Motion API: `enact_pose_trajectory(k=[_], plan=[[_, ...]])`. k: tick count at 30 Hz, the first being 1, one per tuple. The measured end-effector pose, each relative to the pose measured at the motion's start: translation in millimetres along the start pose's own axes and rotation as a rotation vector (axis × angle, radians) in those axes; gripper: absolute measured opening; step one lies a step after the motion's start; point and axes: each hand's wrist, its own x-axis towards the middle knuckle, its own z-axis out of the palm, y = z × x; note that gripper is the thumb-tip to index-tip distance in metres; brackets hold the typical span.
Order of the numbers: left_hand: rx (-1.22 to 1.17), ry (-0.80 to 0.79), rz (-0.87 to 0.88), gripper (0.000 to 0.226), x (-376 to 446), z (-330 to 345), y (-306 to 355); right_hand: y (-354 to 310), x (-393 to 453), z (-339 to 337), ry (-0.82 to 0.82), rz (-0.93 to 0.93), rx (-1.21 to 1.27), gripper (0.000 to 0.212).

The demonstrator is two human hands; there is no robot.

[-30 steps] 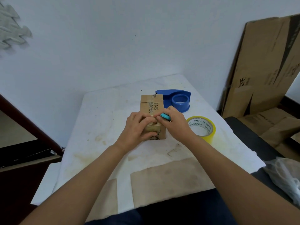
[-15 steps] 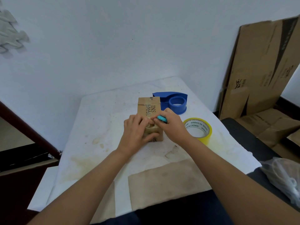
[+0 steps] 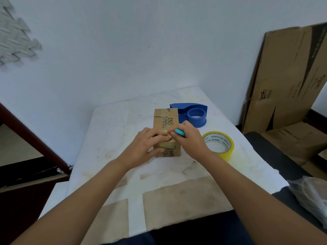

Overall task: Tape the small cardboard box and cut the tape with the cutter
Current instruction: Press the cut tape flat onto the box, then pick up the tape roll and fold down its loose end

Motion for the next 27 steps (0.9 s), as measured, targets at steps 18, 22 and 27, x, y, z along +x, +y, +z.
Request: enact_pose_trajectory(k=[18, 22, 27], plan=[[-0.417, -0.067, -0.373, 0.053, 57, -4, 120, 48, -47, -88, 0.142, 0.183, -0.140, 0.012], [-0.575, -0.262, -0.623, 0.071, 74, 22, 132, 51, -56, -91, 0.101, 0.174, -0.228, 0.015], [-0.570, -0.310, -0.712, 0.077, 79, 44, 124, 46, -67, -89, 0.034, 0.105, -0.226, 0.022]])
